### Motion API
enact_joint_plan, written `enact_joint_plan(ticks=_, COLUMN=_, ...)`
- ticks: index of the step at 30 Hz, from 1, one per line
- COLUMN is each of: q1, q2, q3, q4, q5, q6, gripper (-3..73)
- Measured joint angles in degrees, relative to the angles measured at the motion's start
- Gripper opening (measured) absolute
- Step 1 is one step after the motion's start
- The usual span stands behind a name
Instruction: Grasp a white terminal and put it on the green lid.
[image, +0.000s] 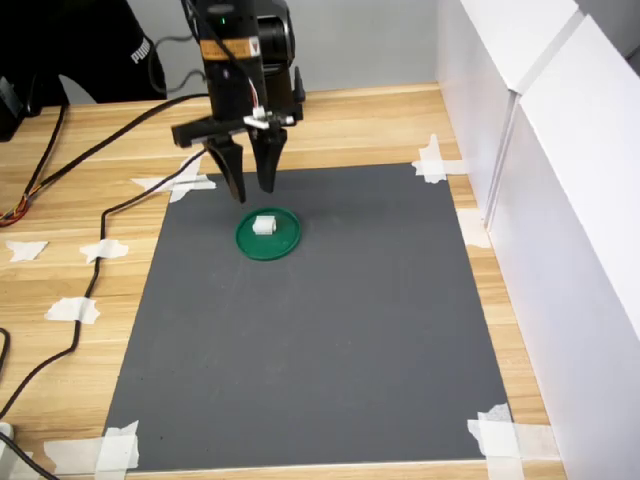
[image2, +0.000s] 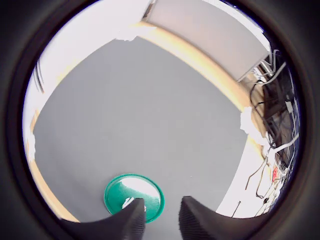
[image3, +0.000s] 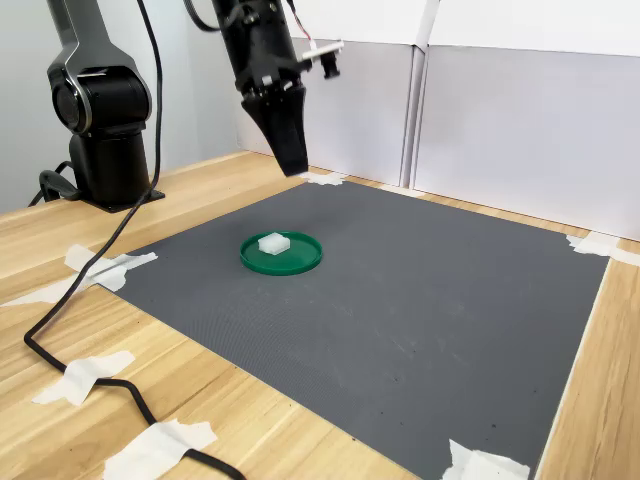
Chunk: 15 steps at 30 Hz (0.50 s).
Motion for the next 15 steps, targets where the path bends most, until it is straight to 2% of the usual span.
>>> enact_joint_plan(ticks=3, q1=-0.1, q2=-5.6, q3=0.1, q4=0.2, q5=1.0, q6=4.2, gripper=8.6)
enact_joint_plan(ticks=5, q1=-1.2, q2=-9.4, q3=0.2, q4=1.6, q5=2.2, q6=6.5, gripper=2.1)
enact_joint_plan(ticks=11, q1=-8.5, q2=-20.4, q3=0.3, q4=8.7, q5=2.2, q6=9.3, gripper=-1.3)
enact_joint_plan(ticks=15, q1=-9.4, q2=-26.7, q3=0.5, q4=13.1, q5=1.4, q6=10.7, gripper=-1.6)
